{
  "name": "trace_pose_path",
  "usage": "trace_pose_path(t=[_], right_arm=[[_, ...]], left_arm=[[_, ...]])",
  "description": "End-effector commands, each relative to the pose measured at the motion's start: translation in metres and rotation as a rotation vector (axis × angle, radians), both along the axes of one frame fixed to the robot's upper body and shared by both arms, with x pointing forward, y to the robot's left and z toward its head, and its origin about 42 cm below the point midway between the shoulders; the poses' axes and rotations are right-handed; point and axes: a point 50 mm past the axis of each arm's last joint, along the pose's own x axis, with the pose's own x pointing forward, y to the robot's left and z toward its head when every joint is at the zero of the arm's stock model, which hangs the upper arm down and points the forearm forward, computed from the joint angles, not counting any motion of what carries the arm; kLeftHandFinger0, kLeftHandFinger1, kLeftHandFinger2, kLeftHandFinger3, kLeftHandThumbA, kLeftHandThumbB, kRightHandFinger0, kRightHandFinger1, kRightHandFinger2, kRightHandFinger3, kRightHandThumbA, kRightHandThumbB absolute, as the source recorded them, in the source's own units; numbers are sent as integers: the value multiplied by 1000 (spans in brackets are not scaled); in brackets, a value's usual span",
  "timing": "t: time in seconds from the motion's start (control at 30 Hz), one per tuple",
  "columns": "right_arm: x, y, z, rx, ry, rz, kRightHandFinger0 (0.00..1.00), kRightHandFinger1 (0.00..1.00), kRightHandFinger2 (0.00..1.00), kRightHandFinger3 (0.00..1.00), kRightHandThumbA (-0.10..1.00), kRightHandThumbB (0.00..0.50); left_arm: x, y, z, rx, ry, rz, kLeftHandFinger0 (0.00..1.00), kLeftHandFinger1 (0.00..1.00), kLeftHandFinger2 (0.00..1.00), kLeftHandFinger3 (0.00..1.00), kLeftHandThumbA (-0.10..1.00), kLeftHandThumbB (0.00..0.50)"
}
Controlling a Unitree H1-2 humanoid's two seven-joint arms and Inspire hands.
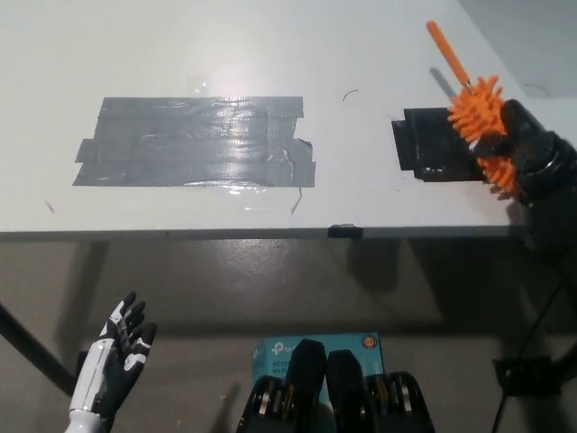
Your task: A person hands an oraange duster to the robot and the robot grabs it with its right hand and places it on the black marked spot infron tof it on the desk
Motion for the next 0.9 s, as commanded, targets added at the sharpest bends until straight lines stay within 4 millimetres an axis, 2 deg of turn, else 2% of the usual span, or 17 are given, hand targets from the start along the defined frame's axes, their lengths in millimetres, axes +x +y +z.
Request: trace_pose_path(t=[0.0, 0.03, 0.07, 0.1, 0.13, 0.2, 0.3, 0.4, 0.43, 0.47, 0.53, 0.7, 0.77, 0.8, 0.83, 0.87], right_arm=[[11, 3, 46, 195, -27, 228, 626, 929, 1000, 1000, 366, 273], [11, 3, 46, 198, -23, 237, 626, 929, 1000, 1000, 366, 273], [10, 1, 45, 199, -13, 251, 1000, 1000, 1000, 1000, 516, 366], [9, -1, 45, 199, 0, 268, 1000, 1000, 1000, 1000, 516, 366], [8, -1, 47, 218, -32, 269, 1000, 1000, 1000, 1000, 588, 423], [5, 2, 60, 278, -103, 270, 1000, 1000, 1000, 1000, 606, 410], [-3, 5, 78, 255, -226, 303, 1000, 1000, 1000, 1000, 615, 376], [-9, 8, 95, 214, -304, 319, 1000, 1000, 1000, 1000, 693, 417], [-13, 11, 107, 174, -336, 339, 1000, 1000, 1000, 1000, 789, 421], [-15, 12, 111, 151, -347, 346, 1000, 1000, 1000, 1000, 811, 424], [-21, 14, 124, 79, -393, 347, 1000, 1000, 1000, 1000, 875, 459], [-40, 11, 152, 7, -527, 353, 1000, 1000, 1000, 1000, 859, 433], [-56, 7, 175, -34, -620, 352, 1000, 1000, 1000, 1000, 908, 434], [-66, 3, 191, -39, -672, 352, 1000, 1000, 1000, 1000, 898, 416], [-69, 0, 197, -40, -689, 351, 1000, 1000, 1000, 1000, 897, 415], [-84, -1, 207, -39, -734, 362, 1000, 1000, 1000, 1000, 922, 430]], left_arm=[[2, 2, 11, 9, -42, -10, 1000, 1000, 1000, 1000, 729, 147], [1, 2, 11, 9, -41, -10, 1000, 1000, 1000, 1000, 729, 147], [2, 2, 11, 12, -42, -10, 1000, 1000, 1000, 1000, 711, 141], [2, 2, 11, 16, -43, -10, 1000, 1000, 1000, 1000, 711, 141], [2, 2, 11, 25, -44, -11, 1000, 1000, 1000, 1000, 703, 144], [2, 2, 11, 40, -43, -12, 1000, 1000, 1000, 1000, 690, 146], [2, 2, 12, 70, -46, -12, 1000, 1000, 1000, 1000, 617, 135], [4, 2, 13, 77, -49, -8, 1000, 1000, 1000, 1000, 547, 125], [4, 1, 14, 72, -51, -8, 1000, 1000, 1000, 1000, 517, 126], [5, 1, 14, 72, -51, -8, 1000, 1000, 1000, 1000, 514, 125], [5, 1, 15, 74, -49, -8, 1000, 1000, 1000, 1000, 507, 133], [6, 1, 16, 70, -47, -7, 1000, 1000, 1000, 1000, 473, 121], [14, 0, 21, 67, -62, -11, 1000, 1000, 1000, 1000, 478, 115], [24, -3, 25, 59, -78, -19, 1000, 1000, 1000, 1000, 492, 112], [28, -5, 28, 55, -86, -23, 1000, 1000, 1000, 1000, 493, 113], [33, -8, 31, 50, -93, -30, 1000, 1000, 1000, 1000, 545, 117]])
